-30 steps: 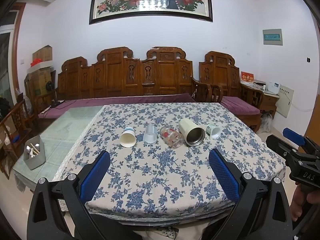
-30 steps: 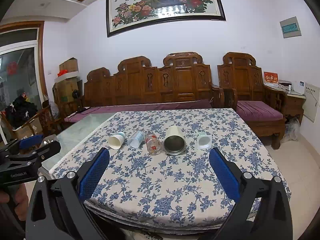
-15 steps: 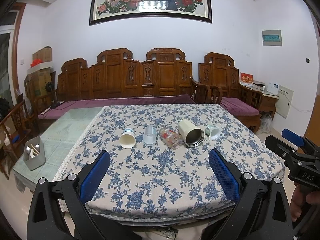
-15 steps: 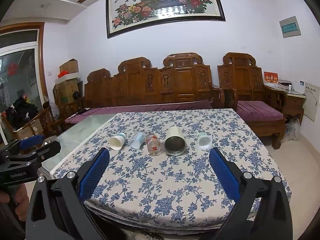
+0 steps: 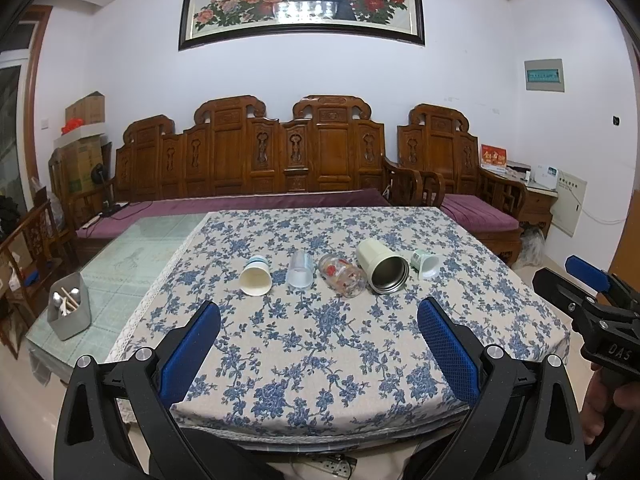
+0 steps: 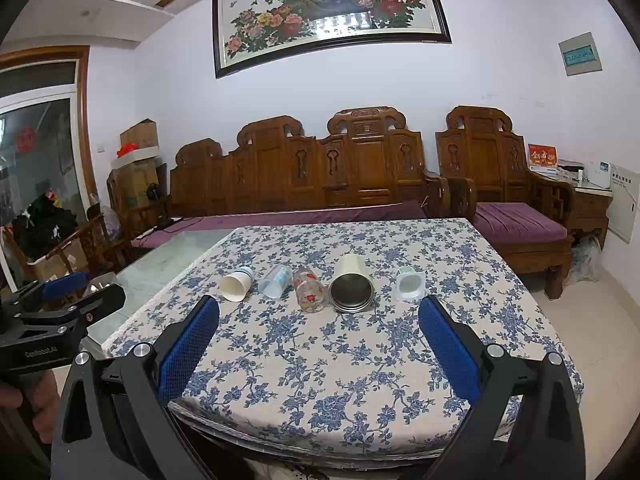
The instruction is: Flip cup upside down
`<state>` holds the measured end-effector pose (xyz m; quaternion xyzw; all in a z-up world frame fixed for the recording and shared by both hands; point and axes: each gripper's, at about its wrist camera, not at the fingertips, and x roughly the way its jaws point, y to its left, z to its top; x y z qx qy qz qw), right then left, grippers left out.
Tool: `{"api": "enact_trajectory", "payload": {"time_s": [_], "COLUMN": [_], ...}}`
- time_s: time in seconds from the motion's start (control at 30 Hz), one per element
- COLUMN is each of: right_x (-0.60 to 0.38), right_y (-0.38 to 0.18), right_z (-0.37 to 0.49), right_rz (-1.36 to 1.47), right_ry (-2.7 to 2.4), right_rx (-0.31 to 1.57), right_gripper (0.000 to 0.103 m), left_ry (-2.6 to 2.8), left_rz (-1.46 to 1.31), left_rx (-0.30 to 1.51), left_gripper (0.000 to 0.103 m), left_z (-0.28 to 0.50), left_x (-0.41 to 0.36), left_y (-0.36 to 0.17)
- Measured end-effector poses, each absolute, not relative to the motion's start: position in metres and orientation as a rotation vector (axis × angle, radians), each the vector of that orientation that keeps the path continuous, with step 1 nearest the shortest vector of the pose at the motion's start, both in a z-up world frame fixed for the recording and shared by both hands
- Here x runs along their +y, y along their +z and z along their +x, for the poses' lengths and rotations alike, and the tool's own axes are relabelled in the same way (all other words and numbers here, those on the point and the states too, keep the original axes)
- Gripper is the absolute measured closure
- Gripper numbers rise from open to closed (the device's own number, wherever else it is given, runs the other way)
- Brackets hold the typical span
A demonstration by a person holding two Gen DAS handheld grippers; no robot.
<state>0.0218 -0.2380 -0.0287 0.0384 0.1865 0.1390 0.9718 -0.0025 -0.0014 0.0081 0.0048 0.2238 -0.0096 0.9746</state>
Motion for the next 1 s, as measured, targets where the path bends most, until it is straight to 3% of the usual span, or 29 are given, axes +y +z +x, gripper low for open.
{"api": "enact_trajectory", "payload": {"time_s": [1.0], "right_x": [-0.2316], "right_y": [-0.0219], "right_z": [0.0186], "right_rz": [0.077], "right_ry": [0.287], "right_rx": [0.380], "right_gripper": [0.003], "left_ry": [-0.018], "left_rz": [0.005], "left_rx": [0.459], "left_gripper": [0.008], "left_z": [-0.0016], "left_x": [0.0005], "left_y": [0.0037]}}
